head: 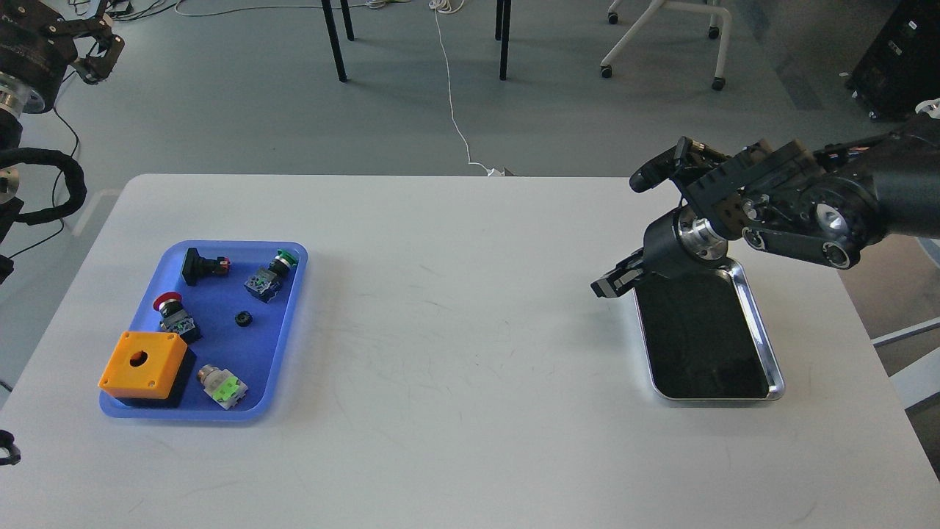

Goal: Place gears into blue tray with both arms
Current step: 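Lift and carry the black piece toward the table center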

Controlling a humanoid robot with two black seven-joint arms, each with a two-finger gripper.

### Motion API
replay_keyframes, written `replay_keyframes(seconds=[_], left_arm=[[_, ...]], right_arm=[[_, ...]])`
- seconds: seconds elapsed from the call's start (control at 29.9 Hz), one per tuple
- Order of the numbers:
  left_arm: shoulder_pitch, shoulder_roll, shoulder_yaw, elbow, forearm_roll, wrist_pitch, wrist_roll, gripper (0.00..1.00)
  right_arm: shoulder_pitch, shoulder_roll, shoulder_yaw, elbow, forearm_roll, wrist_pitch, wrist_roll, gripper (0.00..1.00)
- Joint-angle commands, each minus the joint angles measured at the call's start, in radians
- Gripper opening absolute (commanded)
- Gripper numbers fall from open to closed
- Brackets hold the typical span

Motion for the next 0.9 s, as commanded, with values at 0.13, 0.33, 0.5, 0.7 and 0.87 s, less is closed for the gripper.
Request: replay_keyframes(seconds=[0.13, 0.33, 0.5, 0.7, 0.87], left_arm=[[0.006, 0.026, 0.000, 0.000, 0.000, -0.041, -0.002, 0.98], [0.016, 0.041, 0.002, 0.000, 0.000, -0.041, 0.001, 0.98], [0.029, 0.041, 0.002, 0.000, 0.000, -0.041, 0.001, 0.98], [0.032, 0.041, 0.002, 0.000, 0.000, -0.041, 0.001, 0.98], [0.034, 0.036, 0.002, -0.001, 0.000, -0.041, 0.004, 0.98]], right_arm=[[-0.077, 0.171, 0.004, -0.104, 0.102, -0.119, 0.000, 0.20], [-0.137, 0.171, 0.010, -0.107, 0.113, -0.171, 0.003, 0.20], [-0.169, 0.171, 0.012, -0.107, 0.125, -0.197, 0.005, 0.20], [-0.234, 0.171, 0.024, -0.107, 0.128, -0.280, 0.005, 0.20], [-0.312, 0.171, 0.079, -0.115, 0.125, -0.358, 0.005, 0.20]])
